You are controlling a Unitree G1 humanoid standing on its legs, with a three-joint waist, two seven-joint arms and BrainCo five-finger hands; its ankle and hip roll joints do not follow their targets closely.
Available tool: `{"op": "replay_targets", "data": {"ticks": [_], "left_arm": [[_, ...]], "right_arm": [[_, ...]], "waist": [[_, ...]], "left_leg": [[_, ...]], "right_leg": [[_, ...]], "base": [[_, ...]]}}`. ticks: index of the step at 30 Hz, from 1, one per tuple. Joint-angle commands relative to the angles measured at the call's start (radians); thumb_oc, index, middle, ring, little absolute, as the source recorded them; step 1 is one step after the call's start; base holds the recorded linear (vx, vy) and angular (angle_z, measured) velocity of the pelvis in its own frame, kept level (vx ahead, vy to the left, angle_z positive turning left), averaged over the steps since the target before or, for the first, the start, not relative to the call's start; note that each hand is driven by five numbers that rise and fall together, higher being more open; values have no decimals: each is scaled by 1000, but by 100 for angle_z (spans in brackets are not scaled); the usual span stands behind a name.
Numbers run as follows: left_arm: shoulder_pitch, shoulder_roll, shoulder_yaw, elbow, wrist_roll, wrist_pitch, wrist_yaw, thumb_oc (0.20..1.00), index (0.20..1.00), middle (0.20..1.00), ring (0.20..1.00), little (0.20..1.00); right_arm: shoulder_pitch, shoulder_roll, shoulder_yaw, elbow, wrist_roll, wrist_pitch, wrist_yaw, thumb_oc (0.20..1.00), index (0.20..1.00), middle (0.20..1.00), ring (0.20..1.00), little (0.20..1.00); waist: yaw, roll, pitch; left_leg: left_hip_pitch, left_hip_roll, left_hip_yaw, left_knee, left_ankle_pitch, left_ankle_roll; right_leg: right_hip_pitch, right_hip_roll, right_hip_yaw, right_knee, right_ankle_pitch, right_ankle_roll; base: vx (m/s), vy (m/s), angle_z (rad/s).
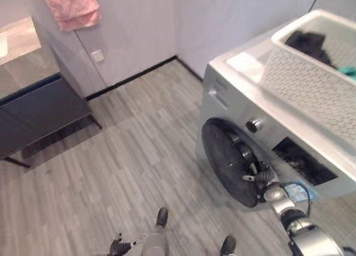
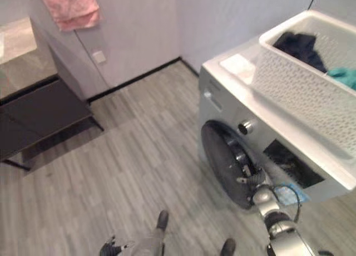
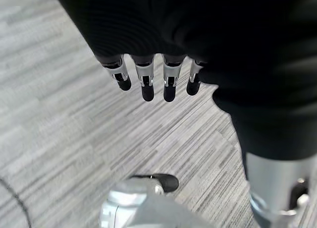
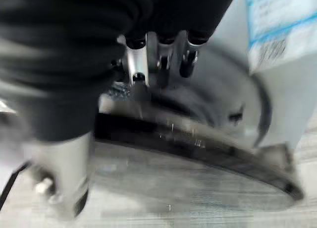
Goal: Grab the laundry basket,head to the washer,open it,put in the laundry and shut it.
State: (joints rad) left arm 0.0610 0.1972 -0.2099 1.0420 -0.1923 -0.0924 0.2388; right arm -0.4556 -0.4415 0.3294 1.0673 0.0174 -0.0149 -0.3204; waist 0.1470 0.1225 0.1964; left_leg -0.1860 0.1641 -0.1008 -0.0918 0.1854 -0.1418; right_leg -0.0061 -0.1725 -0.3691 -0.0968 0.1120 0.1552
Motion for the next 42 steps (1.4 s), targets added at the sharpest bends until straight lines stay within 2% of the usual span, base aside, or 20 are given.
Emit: {"op": "replay_targets", "data": {"ticks": [1,4,5,8,12,19,23,24,27,29,30,31,32,33,35,37,38,39,40,42], "left_arm": [[-119,35,-69,-23,-58,-48,42,1000,1000,1000,1000,1000],[-117,31,-61,-66,-96,-45,66,1000,1000,1000,1000,1000],[-106,37,-52,-112,-126,-46,82,1000,1000,1000,1000,1000],[-85,57,-40,-187,-153,-56,101,1000,1000,1000,1000,1000],[-68,94,-36,-329,-167,-84,108,1000,1000,1000,1000,1000],[-59,190,-40,-584,-93,-129,86,1000,1000,1000,1000,1000],[-85,295,-68,-705,-58,-111,-52,1000,1000,1000,1000,1000],[-116,393,-121,-761,-5,-92,-163,1000,1000,1000,1000,1000],[-170,462,-200,-747,9,-72,-263,1000,1000,1000,1000,1000],[-250,491,-283,-675,-8,-46,-326,1000,1000,1000,1000,1000],[-349,507,-381,-592,-25,-25,-394,1000,1000,1000,1000,1000],[-352,506,-383,-591,-25,-26,-394,1000,1000,1000,1000,1000],[-461,506,-502,-479,-39,2,-471,1000,1000,1000,1000,1000],[-463,505,-504,-477,-40,1,-471,1000,1000,1000,1000,1000],[-622,387,-609,-223,-106,51,-537,1000,1000,1000,1000,1000],[-719,252,-593,24,-71,67,-503,1000,1000,1000,1000,1000],[-720,251,-593,25,-71,66,-503,1000,1000,1000,1000,1000],[-803,169,-535,174,-23,68,-452,1000,1000,1000,1000,1000],[-803,168,-535,174,-23,68,-452,1000,1000,1000,1000,1000],[-898,150,-421,308,-31,94,-428,1000,1000,1000,1000,1000]], "right_arm": [[-95,117,33,-9,78,-19,20,1000,1000,1000,1000,1000],[-55,296,93,-15,199,-37,73,1000,1000,1000,1000,1000],[-29,397,149,-15,299,-41,118,1000,1000,1000,1000,1000],[10,494,232,-13,415,-39,183,1000,1000,1000,1000,1000],[32,551,294,15,502,-28,246,1000,1000,1000,1000,1000],[51,538,269,63,476,-37,232,1000,1000,1000,1000,1000],[106,470,209,84,414,-18,247,1000,1000,1000,1000,1000],[153,423,169,91,366,-3,273,1000,1000,1000,1000,1000],[199,377,143,97,319,8,299,1000,1000,1000,1000,1000],[233,334,109,99,313,13,309,1000,1000,1000,1000,1000],[251,300,74,104,319,12,311,1000,1000,1000,1000,1000],[251,300,73,104,319,12,311,1000,1000,1000,1000,1000],[268,266,49,98,325,11,316,1000,1000,1000,1000,1000],[267,265,47,98,325,11,316,1000,1000,1000,1000,1000],[262,235,34,69,362,4,307,1000,1000,1000,1000,1000],[233,222,34,43,390,-7,294,1000,1000,1000,1000,1000],[233,222,34,43,390,-7,294,1000,1000,1000,1000,1000],[197,204,45,-12,414,-30,275,1000,1000,1000,1000,1000],[197,204,45,-12,414,-30,275,1000,1000,1000,1000,1000],[181,175,49,-111,447,-48,256,1000,1000,1000,1000,1000]], "waist": [[53,-21,38],[60,-15,34],[66,-15,29],[77,-11,26],[94,-6,13],[91,-6,0],[54,-7,-1],[24,-7,-2],[-5,-11,-10],[-38,-18,-14],[-70,-25,-10],[-69,-25,-13],[-108,-33,-6],[-107,-33,-9],[-163,-50,12],[-198,-67,28],[-197,-66,28],[-231,-89,46],[-231,-89,45],[-268,-126,66]], "left_leg": [[-8,-54,40,5,-77,33],[3,-54,54,5,-85,36],[16,-51,66,5,-89,36],[43,-43,85,5,-96,32],[67,-36,95,5,-101,24],[79,-27,100,5,-104,13],[86,-22,111,5,-109,11],[96,-19,123,5,-118,10],[101,-16,134,5,-122,12],[106,-13,140,5,-125,14],[109,-11,146,5,-128,15],[104,-11,145,5,-126,16],[105,-8,155,5,-129,16],[101,-8,154,5,-128,17],[79,-1,169,5,-121,17],[44,7,175,5,-106,18],[43,7,175,5,-106,18],[12,17,183,5,-89,14],[11,17,183,5,-89,14],[-19,32,206,5,-76,9]], "right_leg": [[-4,-52,44,27,-124,-29],[0,-59,52,26,-120,-29],[4,-60,59,25,-120,-28],[21,-61,62,22,-122,-27],[47,-62,52,17,-126,-25],[69,-58,40,10,-131,-19],[69,-53,50,10,-130,-17],[74,-52,56,10,-132,-13],[72,-53,59,10,-128,-9],[70,-52,66,10,-126,-6],[68,-51,73,12,-125,-3],[64,-51,72,12,-124,-3],[52,-49,86,17,-121,1],[47,-49,85,16,-119,1],[-10,-42,121,36,-113,3],[-69,-34,149,53,-105,1],[-70,-34,149,54,-105,1],[-123,-24,178,68,-94,-3],[-123,-24,178,69,-94,-3],[-173,-13,205,70,-74,-3]], "base": [[9,28,-8],[12,18,-9],[16,15,-11],[18,10,-22],[20,-3,-5],[19,-8,10],[26,14,2],[31,29,-4],[58,32,-10],[63,22,-7],[33,16,-3],[0,0,0],[3,20,-9],[-6,25,-12],[-96,23,-27],[-121,18,-29],[-125,24,-30],[-79,17,-33],[-105,32,-34],[-42,15,-28]]}}
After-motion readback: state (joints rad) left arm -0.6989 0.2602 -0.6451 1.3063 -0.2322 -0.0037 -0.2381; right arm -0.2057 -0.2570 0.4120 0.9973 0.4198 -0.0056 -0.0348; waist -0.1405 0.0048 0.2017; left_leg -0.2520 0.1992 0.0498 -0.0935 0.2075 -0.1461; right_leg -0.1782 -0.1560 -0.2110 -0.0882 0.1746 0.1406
